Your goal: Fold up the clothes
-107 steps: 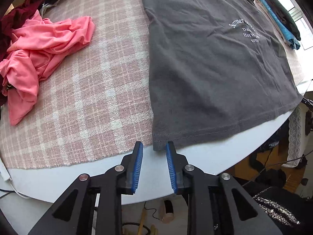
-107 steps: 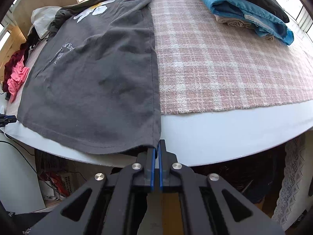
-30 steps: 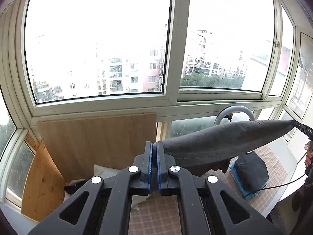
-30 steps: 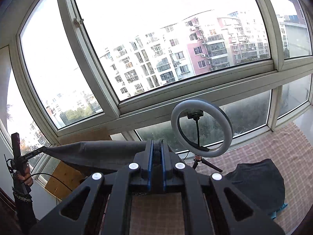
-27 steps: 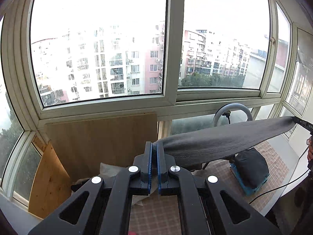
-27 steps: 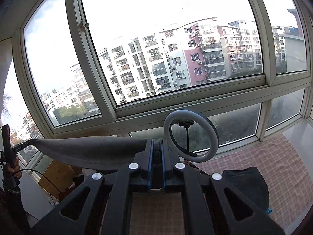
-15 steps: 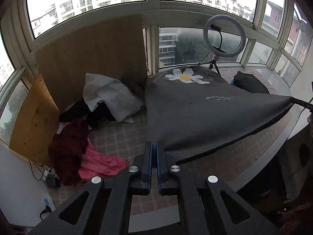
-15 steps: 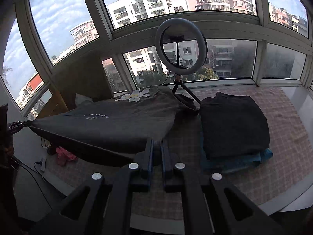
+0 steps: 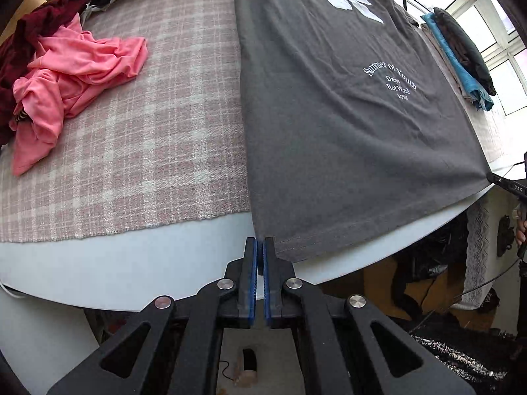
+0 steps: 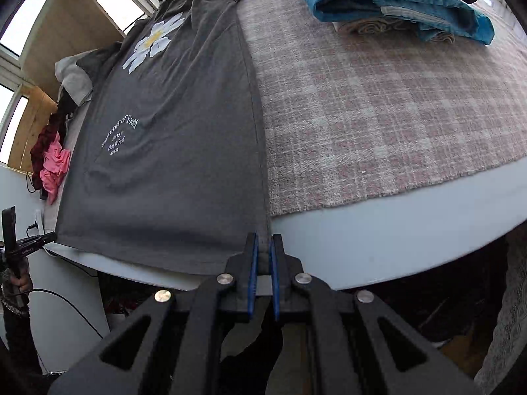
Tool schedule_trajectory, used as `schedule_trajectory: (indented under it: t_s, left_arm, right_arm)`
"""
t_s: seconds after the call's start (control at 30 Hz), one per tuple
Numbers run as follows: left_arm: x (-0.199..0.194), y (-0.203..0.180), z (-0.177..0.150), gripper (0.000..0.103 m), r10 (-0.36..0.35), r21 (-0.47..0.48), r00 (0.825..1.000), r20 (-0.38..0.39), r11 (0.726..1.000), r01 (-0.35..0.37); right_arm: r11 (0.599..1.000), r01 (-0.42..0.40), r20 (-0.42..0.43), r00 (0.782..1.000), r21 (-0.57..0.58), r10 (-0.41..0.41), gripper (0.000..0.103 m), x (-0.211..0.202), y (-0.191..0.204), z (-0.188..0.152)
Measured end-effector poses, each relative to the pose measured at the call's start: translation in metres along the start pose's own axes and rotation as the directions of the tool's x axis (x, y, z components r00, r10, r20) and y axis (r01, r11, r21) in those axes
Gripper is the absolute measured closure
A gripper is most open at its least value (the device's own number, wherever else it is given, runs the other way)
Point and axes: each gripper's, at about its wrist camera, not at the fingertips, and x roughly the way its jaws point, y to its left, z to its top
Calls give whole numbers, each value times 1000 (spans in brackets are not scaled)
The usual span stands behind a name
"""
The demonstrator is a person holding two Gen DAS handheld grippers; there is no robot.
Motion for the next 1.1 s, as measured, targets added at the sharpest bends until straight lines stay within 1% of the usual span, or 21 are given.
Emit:
schedule_trajectory:
  t_s: [0.1,0.2,0.27,0.3,0.33,0.4,0.43,0.5,0.53,0.6,0.63,0.67,0.73,0.8,0.87,0.9,0.97,1.03,1.1]
  left_arm:
    - [-2,-2,-5,100,1,-3,1000,11,1000,-1]
    - [-8,3,2,101,-35,-34,999,30,999,36]
    - [-24,7,13,101,-62,-66,996,66,996,66]
    - [-38,6,21,101,-61,-63,993,97,996,67]
    - [-57,3,27,101,-54,-49,990,133,997,61]
    - [-95,-3,40,101,-40,-21,978,206,999,45]
    - [-116,-7,41,101,-34,-3,970,239,999,36]
    - [-154,-9,37,101,-21,16,954,298,1000,17]
    - [-164,-9,30,103,-8,18,949,316,1000,2]
    - [-183,-11,15,103,19,19,937,350,999,-27]
    - [-183,-9,5,103,8,14,936,353,1000,-14]
    - [-178,-7,-4,103,2,3,939,344,1000,-3]
    - [-153,2,-18,103,-4,-39,953,303,999,16]
    - [-117,11,-28,103,-28,-75,969,244,996,48]
    - [-79,16,-31,103,-19,-108,982,187,993,40]
    - [-63,17,-30,103,-23,-117,986,168,992,43]
    - [-36,17,-23,103,-44,-146,987,155,987,67]
    - [-14,9,-14,102,-58,-151,990,125,986,77]
    - [8,1,-6,94,-72,-156,993,93,984,86]
  right_arm:
    - [1000,17,7,1000,-27,-17,96,-3,4,4]
    - [999,19,11,1000,-37,-19,96,-5,7,7]
    - [1000,-15,26,1000,-21,16,96,-10,7,13]
    - [999,-39,37,999,-10,39,96,-15,7,18]
    - [998,-63,59,996,-3,63,96,-24,9,26]
    - [997,-79,123,989,-20,81,96,-53,18,43]
    - [996,-80,157,984,-40,85,96,-72,26,50]
    - [993,-85,220,970,-81,101,96,-110,41,56]
    - [991,-90,249,962,-99,112,96,-127,46,56]
    - [988,-91,286,950,-127,124,96,-152,53,45]
    - [988,-76,283,953,-134,112,96,-153,54,36]
    - [988,-65,279,955,-138,102,96,-153,54,28]
    - [989,-110,238,963,-94,129,96,-136,42,11]
    - [991,-120,193,973,-51,128,96,-106,31,-2]
    - [993,-115,140,984,-4,114,96,-75,18,-13]
    - [994,-109,114,988,12,107,96,-61,13,-16]
    - [997,-79,75,994,27,77,96,-39,7,-17]
    - [997,-64,54,997,33,62,96,-28,4,-15]
    - [999,-45,45,998,18,44,96,-24,7,-12]
